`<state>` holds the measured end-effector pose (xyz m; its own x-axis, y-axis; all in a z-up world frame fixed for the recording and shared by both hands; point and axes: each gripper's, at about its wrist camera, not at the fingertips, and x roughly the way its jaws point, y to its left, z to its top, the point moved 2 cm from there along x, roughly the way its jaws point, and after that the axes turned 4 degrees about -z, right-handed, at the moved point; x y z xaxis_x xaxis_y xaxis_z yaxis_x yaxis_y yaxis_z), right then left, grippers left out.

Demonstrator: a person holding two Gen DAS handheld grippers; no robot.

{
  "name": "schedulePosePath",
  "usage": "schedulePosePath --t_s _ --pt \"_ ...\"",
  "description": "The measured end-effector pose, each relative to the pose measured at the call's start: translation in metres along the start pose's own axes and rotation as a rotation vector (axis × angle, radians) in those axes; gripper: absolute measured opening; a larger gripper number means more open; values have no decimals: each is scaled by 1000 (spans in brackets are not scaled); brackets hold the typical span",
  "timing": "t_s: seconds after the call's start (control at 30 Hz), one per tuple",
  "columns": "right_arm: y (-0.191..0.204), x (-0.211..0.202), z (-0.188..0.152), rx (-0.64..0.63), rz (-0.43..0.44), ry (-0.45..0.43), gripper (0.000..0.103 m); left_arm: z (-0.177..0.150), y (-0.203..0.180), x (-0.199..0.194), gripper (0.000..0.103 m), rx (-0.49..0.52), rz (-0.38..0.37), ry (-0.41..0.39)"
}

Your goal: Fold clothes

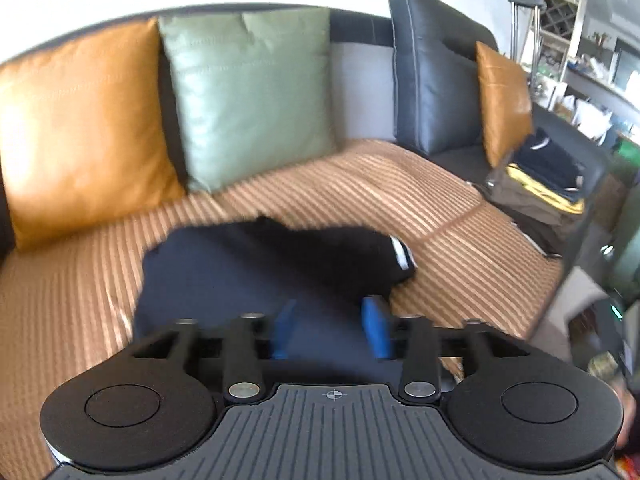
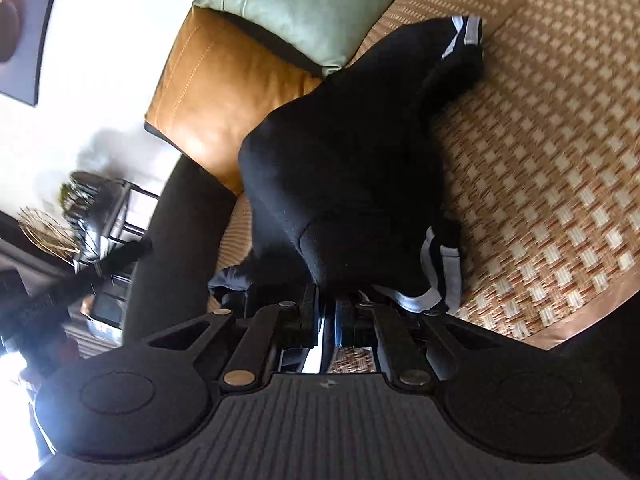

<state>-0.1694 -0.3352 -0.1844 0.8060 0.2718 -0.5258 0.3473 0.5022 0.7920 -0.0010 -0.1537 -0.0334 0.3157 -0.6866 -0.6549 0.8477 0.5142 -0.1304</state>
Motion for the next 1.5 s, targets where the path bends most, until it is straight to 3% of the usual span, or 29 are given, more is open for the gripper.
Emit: schedulePosePath --t_s 0.17,0.27,0.37,0.43,0.57,0.7,0.8,0.87,0.9,1.03,1.13,1.27,1.5 --pt "-2 4 1 -14 22 -5 8 52 -25 63 73 78 -4 38" --pt "-12 7 2 6 31 -4 8 68 -61 120 75 196 -57 125" --pt "-24 7 5 21 41 1 8 66 -94 174 75 301 -108 238" --pt "-28 9 6 34 47 8 8 64 -110 208 75 335 -101 293" --pt "-38 13 8 34 49 20 8 60 -133 252 75 336 -113 337" --pt "-47 14 12 38 59 27 8 54 -142 288 74 360 -45 382" --pt "-50 14 13 35 63 26 8 45 -133 310 63 334 -19 438" --pt "-53 12 14 28 63 27 8 40 -125 320 48 297 2 465" --pt "-56 11 16 23 63 28 8 39 -120 324 33 273 12 475" --pt "-60 8 18 17 60 28 8 42 -107 316 10 203 -2 429" --pt "-59 5 19 8 52 27 8 53 -95 296 7 140 3 364" --pt "-49 -3 23 -31 37 13 8 83 -60 254 7 -15 43 212" --pt "-17 -23 44 -159 3 -52 8 127 16 122 7 -239 121 -87"
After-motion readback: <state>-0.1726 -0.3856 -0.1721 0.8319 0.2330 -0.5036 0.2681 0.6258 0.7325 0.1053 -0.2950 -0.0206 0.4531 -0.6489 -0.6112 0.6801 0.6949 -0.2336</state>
